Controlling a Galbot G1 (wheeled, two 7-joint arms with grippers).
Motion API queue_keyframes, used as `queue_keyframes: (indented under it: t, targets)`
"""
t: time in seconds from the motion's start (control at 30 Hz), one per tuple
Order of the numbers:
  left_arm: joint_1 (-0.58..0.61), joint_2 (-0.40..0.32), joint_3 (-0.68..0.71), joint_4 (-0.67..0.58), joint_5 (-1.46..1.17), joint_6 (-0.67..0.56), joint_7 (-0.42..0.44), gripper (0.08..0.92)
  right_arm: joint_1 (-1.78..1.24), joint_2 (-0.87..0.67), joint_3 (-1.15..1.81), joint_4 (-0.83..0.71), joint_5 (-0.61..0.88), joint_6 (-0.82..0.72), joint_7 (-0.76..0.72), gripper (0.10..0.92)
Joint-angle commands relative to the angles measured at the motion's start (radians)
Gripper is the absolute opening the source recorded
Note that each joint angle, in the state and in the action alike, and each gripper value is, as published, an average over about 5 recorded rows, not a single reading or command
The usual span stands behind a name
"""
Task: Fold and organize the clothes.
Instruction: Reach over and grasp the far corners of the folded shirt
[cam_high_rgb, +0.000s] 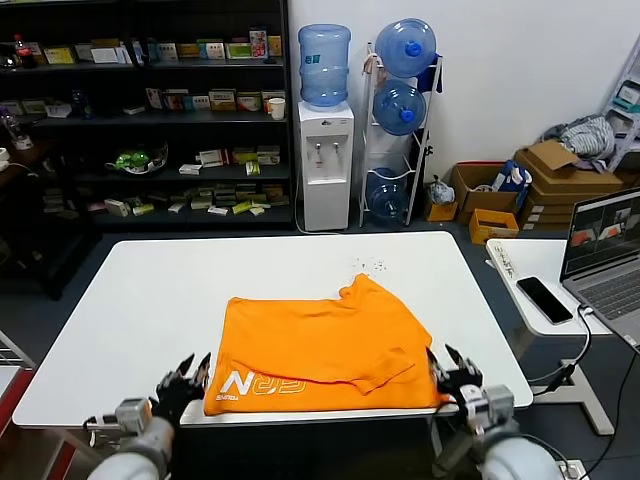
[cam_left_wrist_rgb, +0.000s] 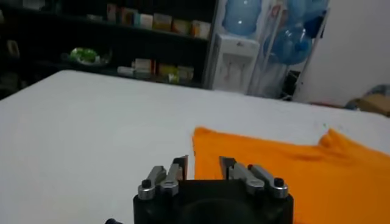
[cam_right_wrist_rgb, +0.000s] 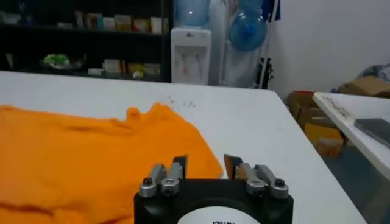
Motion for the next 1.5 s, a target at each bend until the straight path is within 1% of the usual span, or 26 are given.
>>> queue_keyframes:
  t: [0.03,0.1,0.13,0.2,0.3,0.4,0.6,0.73,0.83,0.93,1.2,1.4,1.5]
  targets:
    - [-0.586,-0.008,0.164,0.463,-0.052,-0.009,0.118,0.554,0.626,0.151,-0.225,-0.503,0.074,-0.004,-0.054,0.623]
    - [-0.663,-0.055,0.212,0.640,-0.020,-0.030,0.171,0.614,0.692,0.247,-0.238,-0.681,0.021,0.017,-0.104,0.684]
    - [-0.687,-0.074,0.225,0.709,-0.004,-0.038,0.194,0.640,0.710,0.288,-0.239,-0.748,-0.007,0.024,-0.124,0.710]
    - [-0.701,-0.101,0.236,0.775,0.013,-0.037,0.208,0.701,0.719,0.350,-0.231,-0.827,-0.058,0.028,-0.150,0.766]
    - [-0.671,-0.114,0.242,0.781,0.025,-0.025,0.213,0.777,0.696,0.404,-0.219,-0.870,-0.122,0.029,-0.160,0.812]
    - [-0.645,-0.120,0.243,0.791,0.046,-0.031,0.221,0.815,0.672,0.428,-0.207,-0.898,-0.162,0.038,-0.169,0.821]
    - [-0.641,-0.144,0.236,0.842,0.094,-0.072,0.244,0.822,0.658,0.427,-0.195,-0.934,-0.190,0.058,-0.188,0.823]
    - [-0.642,-0.168,0.235,0.854,0.114,-0.084,0.247,0.823,0.654,0.424,-0.189,-0.942,-0.202,0.060,-0.188,0.817]
    - [-0.644,-0.186,0.238,0.860,0.127,-0.088,0.242,0.821,0.653,0.422,-0.189,-0.944,-0.202,0.056,-0.187,0.768]
    - [-0.650,-0.199,0.245,0.872,0.139,-0.093,0.240,0.781,0.652,0.418,-0.195,-0.939,-0.200,0.052,-0.186,0.682]
    - [-0.656,-0.216,0.259,0.894,0.153,-0.096,0.235,0.570,0.642,0.406,-0.204,-0.927,-0.185,0.041,-0.181,0.448]
    - [-0.640,-0.203,0.259,0.859,0.144,-0.103,0.223,0.396,0.625,0.384,-0.214,-0.892,-0.163,0.082,-0.178,0.275]
    - [-0.616,-0.188,0.259,0.807,0.133,-0.103,0.211,0.310,0.617,0.371,-0.216,-0.867,-0.145,0.108,-0.172,0.189]
